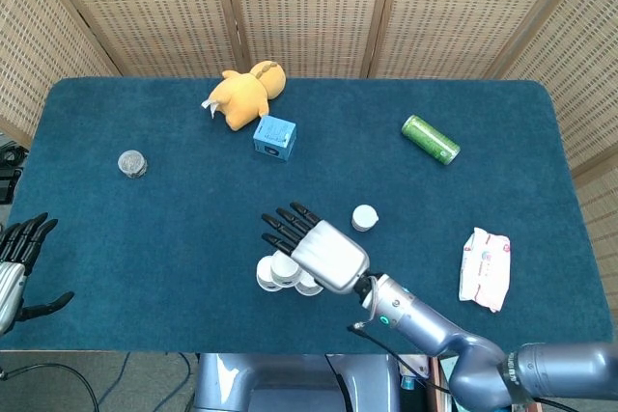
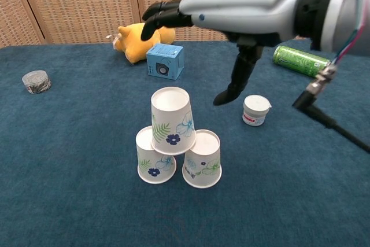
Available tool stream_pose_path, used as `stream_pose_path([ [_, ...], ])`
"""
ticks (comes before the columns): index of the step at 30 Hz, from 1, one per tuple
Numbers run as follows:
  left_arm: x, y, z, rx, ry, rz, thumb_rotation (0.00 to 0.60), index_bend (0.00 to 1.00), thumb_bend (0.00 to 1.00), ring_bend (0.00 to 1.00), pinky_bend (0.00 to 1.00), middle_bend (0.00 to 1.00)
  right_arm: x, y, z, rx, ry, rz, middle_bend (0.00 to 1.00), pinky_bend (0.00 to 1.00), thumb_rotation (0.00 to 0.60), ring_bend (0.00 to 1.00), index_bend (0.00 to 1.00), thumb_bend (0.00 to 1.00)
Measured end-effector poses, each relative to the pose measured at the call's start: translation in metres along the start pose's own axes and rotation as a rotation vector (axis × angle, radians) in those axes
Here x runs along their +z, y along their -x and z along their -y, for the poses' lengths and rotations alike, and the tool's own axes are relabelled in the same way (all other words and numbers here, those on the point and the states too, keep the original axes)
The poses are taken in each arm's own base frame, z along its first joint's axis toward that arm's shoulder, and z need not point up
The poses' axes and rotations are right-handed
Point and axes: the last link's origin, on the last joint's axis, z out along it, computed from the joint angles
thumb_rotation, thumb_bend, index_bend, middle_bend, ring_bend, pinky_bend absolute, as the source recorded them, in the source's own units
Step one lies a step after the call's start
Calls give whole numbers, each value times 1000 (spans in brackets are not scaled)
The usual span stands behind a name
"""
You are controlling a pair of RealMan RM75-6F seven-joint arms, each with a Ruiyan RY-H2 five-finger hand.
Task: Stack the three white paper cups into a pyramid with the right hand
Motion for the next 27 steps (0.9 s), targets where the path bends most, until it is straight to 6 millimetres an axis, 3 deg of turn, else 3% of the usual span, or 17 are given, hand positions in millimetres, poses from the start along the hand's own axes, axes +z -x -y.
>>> stream_pose_path([
  [4,-2,-2,-1,-6,12,-18,600,0,183,0,0,0,-26,-13,-22,-28,61,-63,7,54,600,18,130,90],
  [9,-4,-1,0,-6,28,-34,600,0,183,0,0,0,-74,-17,-58,4,185,-154,0,7,600,0,61,3],
  [16,-3,3,0,-5,43,-45,600,0,184,0,0,0,-164,12,-110,-4,428,-160,0,0,600,0,0,0],
  [19,-3,5,-1,-5,54,-48,600,0,183,0,0,0,-203,30,-117,12,532,-135,0,0,600,0,0,0],
  [27,-8,5,-3,2,67,-63,600,0,183,0,0,0,-276,62,-111,52,679,-184,0,0,600,0,0,0],
])
